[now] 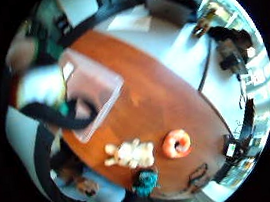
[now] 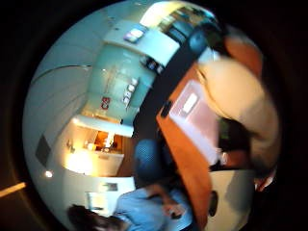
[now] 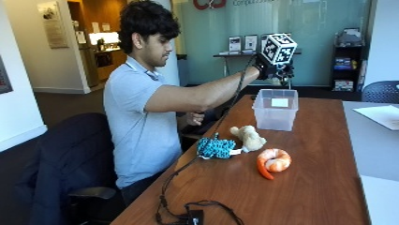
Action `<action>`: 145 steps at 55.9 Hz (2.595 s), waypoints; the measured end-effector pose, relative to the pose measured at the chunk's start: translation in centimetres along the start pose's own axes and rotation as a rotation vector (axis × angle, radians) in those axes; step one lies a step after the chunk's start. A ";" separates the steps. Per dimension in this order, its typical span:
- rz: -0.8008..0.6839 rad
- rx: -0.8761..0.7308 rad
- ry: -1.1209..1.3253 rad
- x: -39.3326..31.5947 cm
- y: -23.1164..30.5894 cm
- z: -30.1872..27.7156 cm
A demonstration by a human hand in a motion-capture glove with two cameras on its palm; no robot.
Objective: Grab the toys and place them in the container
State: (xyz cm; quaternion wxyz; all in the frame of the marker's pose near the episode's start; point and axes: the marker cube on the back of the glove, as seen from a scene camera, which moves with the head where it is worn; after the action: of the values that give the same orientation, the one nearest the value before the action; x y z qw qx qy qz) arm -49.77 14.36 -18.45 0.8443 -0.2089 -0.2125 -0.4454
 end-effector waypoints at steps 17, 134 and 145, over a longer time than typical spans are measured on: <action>0.182 -0.136 0.201 8.2 5.0 0.9; -0.013 -0.249 0.080 -0.3 4.4 -1.9; 0.036 -0.493 0.305 7.7 11.4 2.4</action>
State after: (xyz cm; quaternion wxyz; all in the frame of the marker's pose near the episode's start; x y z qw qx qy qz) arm -36.66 16.38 -14.15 0.7980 -0.3422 0.0355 -0.4948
